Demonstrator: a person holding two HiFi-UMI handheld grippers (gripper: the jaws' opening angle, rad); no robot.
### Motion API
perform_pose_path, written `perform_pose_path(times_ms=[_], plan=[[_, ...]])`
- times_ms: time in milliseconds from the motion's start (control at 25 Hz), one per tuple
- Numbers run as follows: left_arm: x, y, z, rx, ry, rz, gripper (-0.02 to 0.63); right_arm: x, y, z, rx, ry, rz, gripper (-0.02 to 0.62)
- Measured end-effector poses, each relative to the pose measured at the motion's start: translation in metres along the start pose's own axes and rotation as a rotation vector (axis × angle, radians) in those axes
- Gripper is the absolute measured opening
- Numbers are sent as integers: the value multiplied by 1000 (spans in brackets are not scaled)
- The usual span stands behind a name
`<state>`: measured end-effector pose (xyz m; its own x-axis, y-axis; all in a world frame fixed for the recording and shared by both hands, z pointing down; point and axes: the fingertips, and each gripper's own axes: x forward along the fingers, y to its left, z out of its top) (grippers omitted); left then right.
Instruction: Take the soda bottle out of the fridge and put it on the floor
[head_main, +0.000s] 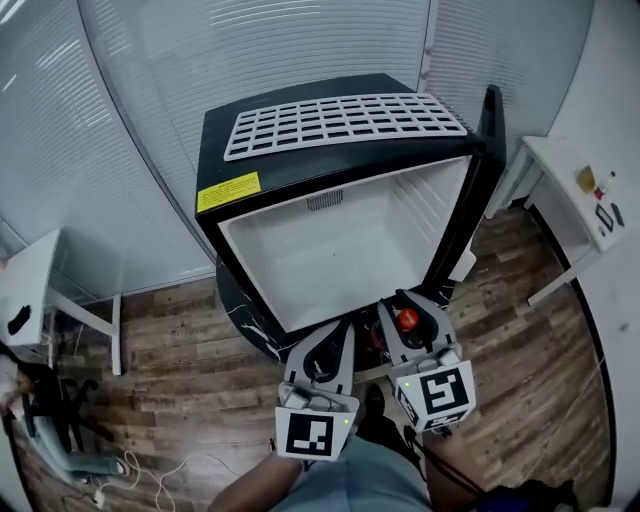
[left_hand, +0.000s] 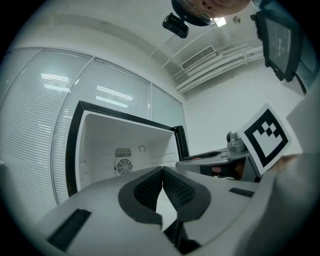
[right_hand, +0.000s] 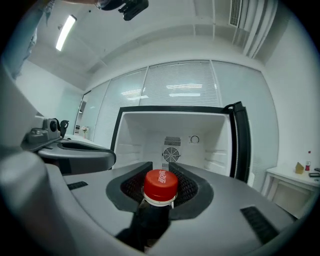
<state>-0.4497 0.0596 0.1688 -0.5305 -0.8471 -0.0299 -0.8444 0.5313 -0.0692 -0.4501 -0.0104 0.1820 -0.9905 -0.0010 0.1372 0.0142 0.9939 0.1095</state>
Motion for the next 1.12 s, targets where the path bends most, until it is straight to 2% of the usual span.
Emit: perform_pose_path(times_ms=[240, 520, 640, 1120], plan=[[7, -49, -6, -17, 14, -148, 17, -53, -22, -16, 30, 27, -132, 114], [15, -123, 0, -26, 1, -301, 17, -131, -59, -19, 43, -9, -301, 114], [13, -163, 2, -48, 12, -365, 17, -176, -73, -17, 16, -36, -390, 114], [-38, -353, 24, -44, -15, -653, 17, -382, -114, -54, 50, 44, -687, 114]])
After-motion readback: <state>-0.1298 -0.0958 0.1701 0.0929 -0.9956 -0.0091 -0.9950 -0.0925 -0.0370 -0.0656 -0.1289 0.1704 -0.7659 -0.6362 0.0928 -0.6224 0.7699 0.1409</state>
